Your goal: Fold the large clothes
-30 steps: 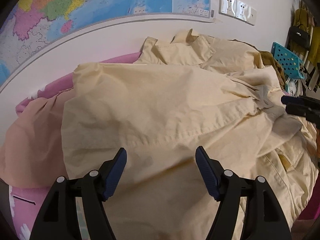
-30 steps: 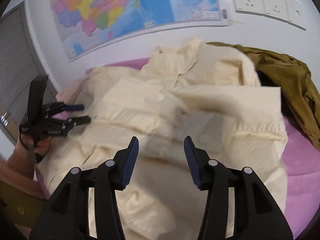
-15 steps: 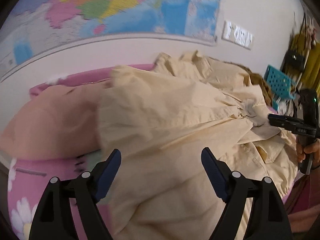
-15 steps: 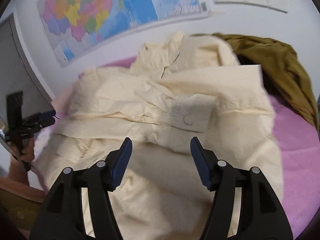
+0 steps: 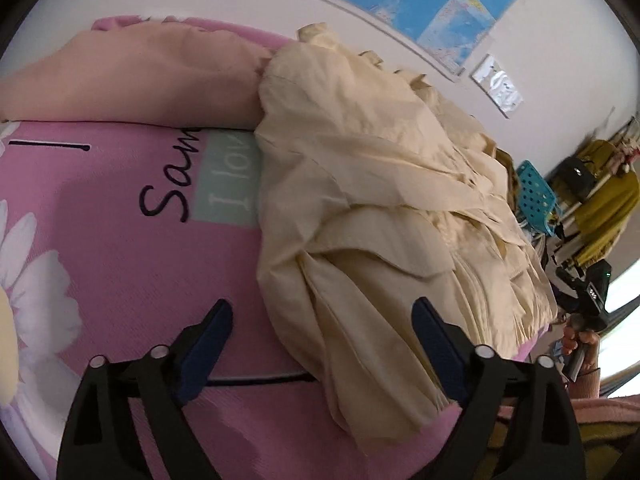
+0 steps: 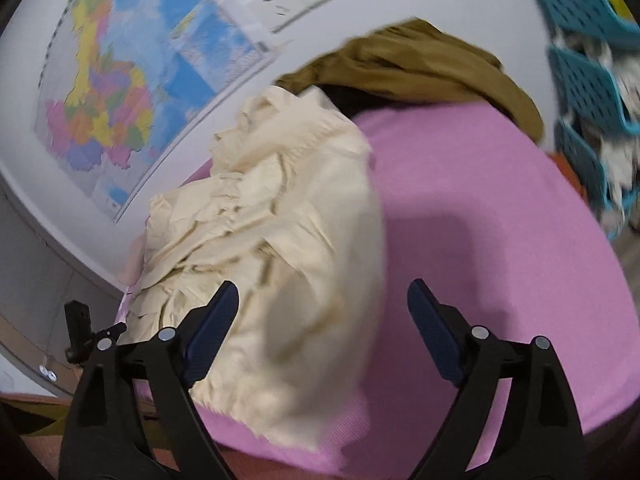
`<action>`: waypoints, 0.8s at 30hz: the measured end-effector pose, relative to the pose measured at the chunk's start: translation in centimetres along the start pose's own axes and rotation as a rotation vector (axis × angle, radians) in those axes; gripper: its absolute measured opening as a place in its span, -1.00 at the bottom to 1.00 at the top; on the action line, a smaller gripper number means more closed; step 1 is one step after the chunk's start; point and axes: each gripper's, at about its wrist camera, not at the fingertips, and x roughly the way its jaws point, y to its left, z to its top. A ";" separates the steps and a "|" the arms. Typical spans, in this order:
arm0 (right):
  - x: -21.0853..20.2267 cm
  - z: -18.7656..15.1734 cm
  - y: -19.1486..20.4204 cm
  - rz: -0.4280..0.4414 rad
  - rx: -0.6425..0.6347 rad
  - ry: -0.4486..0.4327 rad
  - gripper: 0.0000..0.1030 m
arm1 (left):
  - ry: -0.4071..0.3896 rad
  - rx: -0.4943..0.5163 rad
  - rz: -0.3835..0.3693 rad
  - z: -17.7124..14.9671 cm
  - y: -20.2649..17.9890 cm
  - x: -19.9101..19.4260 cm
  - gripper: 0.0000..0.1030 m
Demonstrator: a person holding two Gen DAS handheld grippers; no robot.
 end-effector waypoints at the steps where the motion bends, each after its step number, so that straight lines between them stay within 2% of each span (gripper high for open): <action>1: -0.1 -0.5 -0.6 -0.006 0.016 0.008 0.69 | 0.006 0.008 -0.006 -0.2 -0.2 0.1 0.77; 3: -0.2 -1.4 -1.4 0.026 0.037 0.028 0.73 | 0.009 0.016 -0.012 -0.5 -0.5 -0.1 0.77; 6: -0.1 -2.2 -1.6 0.076 0.041 0.046 0.74 | 0.031 0.012 -0.069 -0.9 -0.9 0.0 0.78; 12: 1.1 -3.3 0.9 0.169 -0.045 0.107 0.74 | 0.084 0.058 -0.157 -2.0 -2.8 0.6 0.78; 15: 1.8 -3.8 2.1 0.217 -0.086 0.137 0.72 | 0.098 0.039 -0.235 -2.5 -3.0 0.8 0.79; 19: 2.7 -4.0 3.2 0.251 -0.122 0.154 0.67 | 0.082 0.021 -0.261 -2.1 -3.5 1.6 0.86; 21: 3.3 -4.1 4.0 0.259 -0.144 0.158 0.66 | 0.070 0.013 -0.242 -1.6 -4.2 2.3 0.86; 24: 4.2 -4.3 4.8 0.267 -0.150 0.164 0.49 | 0.052 0.012 -0.227 -1.3 -4.8 2.9 0.83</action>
